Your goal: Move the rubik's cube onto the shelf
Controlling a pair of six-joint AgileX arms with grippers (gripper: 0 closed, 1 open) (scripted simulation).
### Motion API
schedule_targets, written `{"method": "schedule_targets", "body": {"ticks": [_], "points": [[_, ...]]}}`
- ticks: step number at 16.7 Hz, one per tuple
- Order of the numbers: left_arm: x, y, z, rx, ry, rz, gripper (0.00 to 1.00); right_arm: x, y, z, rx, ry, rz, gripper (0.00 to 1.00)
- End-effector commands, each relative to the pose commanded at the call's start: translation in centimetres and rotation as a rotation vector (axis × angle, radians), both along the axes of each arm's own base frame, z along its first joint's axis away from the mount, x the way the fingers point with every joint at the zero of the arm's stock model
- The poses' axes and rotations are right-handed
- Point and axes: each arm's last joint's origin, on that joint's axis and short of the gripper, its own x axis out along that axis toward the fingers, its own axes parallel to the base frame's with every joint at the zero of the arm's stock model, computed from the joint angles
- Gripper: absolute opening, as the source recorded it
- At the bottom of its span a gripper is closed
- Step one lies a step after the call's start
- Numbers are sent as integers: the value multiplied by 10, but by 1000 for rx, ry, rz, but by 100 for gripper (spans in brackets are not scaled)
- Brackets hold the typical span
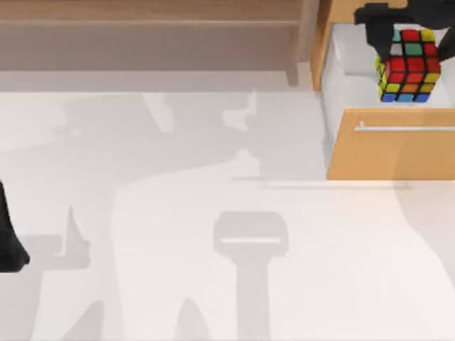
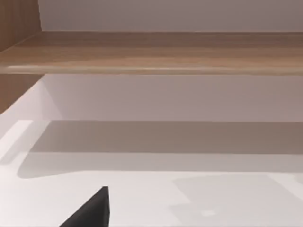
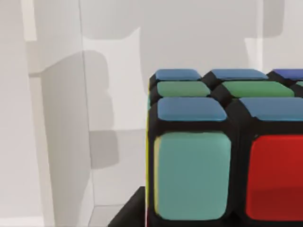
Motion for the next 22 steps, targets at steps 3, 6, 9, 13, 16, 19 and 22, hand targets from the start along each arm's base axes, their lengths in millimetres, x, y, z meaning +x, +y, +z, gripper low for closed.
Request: {"method": "schedule_targets", "body": {"ticks": [3,6,9,13,16,19,22], "points": [[0,0,0,0,0,0,100,-5,2,5,-14,28,4,0],[0,0,0,0,0,0,100,9,-14,-21,-20,99,-12,0],[0,0,0,0,0,0,100,28,-27,-57,1,151,-4,0],[0,0,0,0,0,0,100,40,-30,-70,31,135,13,0],[0,0,0,0,0,0,100,38,-28,-71,28,145,15,0],[0,0,0,0,0,0,100,35,-28,-68,17,146,16,0],[0,0,0,0,0,0,100,22,-20,-48,-24,108,33,0]]}}
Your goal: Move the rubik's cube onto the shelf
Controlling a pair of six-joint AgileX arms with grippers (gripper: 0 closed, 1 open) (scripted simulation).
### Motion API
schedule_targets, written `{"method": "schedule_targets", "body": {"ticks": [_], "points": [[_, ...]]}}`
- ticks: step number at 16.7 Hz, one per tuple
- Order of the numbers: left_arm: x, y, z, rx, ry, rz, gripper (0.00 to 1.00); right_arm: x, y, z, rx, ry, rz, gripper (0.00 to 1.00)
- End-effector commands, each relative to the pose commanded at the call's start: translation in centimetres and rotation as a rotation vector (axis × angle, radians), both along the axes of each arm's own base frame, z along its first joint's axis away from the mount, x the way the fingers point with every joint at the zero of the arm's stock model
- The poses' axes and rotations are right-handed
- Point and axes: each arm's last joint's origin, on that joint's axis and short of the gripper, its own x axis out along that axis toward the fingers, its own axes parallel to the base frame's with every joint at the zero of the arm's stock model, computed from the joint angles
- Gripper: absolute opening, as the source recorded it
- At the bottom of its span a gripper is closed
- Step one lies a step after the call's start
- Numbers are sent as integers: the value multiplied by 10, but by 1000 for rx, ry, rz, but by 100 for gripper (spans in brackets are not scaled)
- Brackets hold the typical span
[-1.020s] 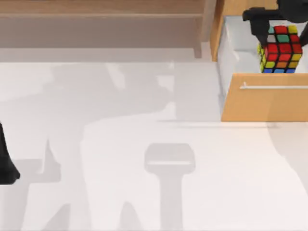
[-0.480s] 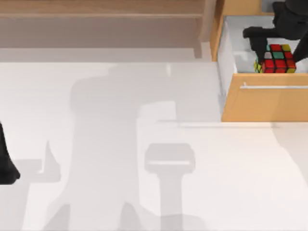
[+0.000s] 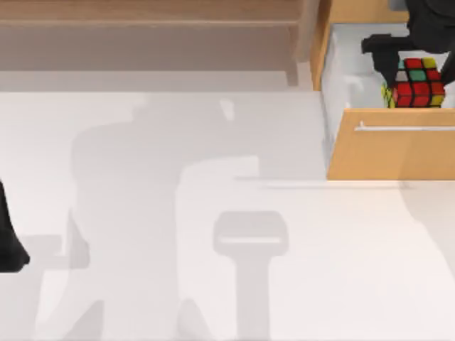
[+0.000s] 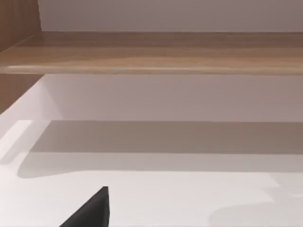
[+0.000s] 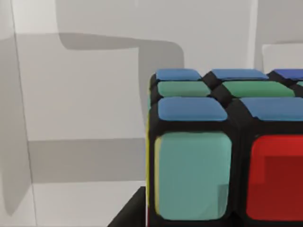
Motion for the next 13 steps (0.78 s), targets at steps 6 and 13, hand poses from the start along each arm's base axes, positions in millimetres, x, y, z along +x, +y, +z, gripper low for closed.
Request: {"method": "schedule_targets", "body": {"ticks": [6,13], "points": [[0,0,0,0,0,0,100,-44,59,57,-70,-247,134,0],[0,0,0,0,0,0,100,-95,168,52,-71,-598,352,0]]}}
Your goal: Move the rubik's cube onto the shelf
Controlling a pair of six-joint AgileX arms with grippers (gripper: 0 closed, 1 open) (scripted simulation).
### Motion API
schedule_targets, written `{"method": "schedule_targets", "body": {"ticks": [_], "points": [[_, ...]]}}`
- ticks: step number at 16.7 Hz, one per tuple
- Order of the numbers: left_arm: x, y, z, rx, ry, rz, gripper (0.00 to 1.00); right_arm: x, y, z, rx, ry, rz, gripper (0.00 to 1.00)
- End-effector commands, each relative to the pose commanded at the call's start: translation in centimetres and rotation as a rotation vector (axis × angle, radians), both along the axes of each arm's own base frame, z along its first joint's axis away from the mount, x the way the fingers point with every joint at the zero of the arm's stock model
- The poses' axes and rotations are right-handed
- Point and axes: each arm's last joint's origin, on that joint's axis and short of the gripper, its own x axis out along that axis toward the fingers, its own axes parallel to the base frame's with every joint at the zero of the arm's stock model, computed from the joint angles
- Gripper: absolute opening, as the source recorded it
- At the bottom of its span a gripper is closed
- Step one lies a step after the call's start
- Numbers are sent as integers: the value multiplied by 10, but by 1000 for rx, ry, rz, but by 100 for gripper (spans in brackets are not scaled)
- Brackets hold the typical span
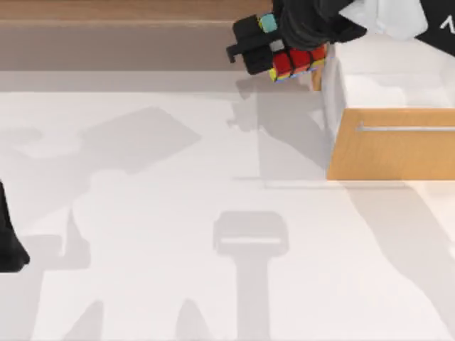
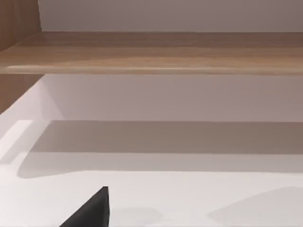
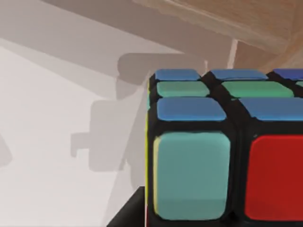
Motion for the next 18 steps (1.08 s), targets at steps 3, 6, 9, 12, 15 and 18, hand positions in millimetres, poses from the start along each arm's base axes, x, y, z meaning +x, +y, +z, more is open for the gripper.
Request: {"method": "schedule_targets", "body": {"ticks": [3,6,9,12,15,18], "points": [[0,0,0,0,0,0,100,-11,37,-17,33,-165,50,0],[0,0,0,0,0,0,100,-15,64,-38,77,-331,58,0],[0,0,0,0,0,0,100,-15,79,-59,126,-488,31,0],[0,0,0,0,0,0,100,-14,87,-79,175,-629,-18,0],[0,0,0,0,0,0,100,-15,89,-94,223,-748,-73,0],[0,0,0,0,0,0,100,-17,89,-105,268,-841,-122,0]]}}
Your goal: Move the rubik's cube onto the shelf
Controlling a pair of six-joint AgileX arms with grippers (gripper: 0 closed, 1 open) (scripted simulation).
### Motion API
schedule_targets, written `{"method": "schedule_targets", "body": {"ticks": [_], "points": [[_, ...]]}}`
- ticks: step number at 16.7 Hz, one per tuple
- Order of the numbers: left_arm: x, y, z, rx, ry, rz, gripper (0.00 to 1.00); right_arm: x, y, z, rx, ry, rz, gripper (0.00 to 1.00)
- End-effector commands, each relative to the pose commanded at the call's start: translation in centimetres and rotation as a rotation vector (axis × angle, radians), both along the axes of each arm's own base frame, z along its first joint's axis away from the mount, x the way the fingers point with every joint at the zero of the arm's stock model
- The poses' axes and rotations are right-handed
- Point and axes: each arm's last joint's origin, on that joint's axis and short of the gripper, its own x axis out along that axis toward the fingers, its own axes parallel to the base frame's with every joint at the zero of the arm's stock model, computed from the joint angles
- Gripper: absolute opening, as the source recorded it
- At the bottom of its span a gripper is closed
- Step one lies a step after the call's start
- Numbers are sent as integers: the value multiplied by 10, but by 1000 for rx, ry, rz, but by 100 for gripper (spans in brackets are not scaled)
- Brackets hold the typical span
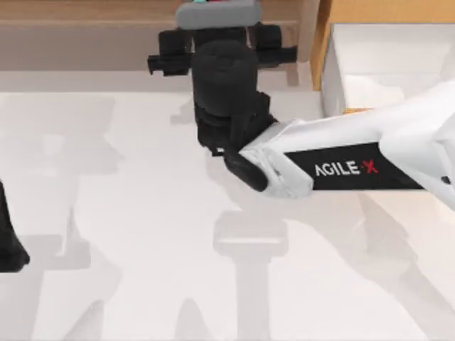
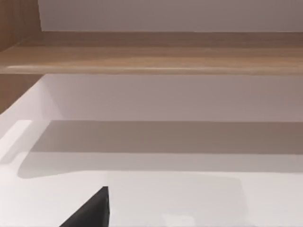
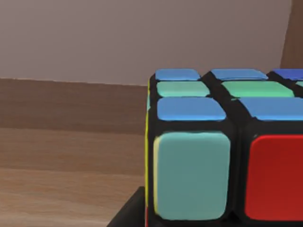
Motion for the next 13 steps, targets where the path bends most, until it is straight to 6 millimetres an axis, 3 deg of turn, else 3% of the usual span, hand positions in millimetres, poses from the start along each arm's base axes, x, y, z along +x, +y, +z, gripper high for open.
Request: {"method": "schedule_targets", "body": {"ticks": [5,13], "points": [[0,0,0,0,0,0,100,-5,1,-10,55,-75,-27,0],[0,0,0,0,0,0,100,1,-1,-6,64,-82,-33,0]]}}
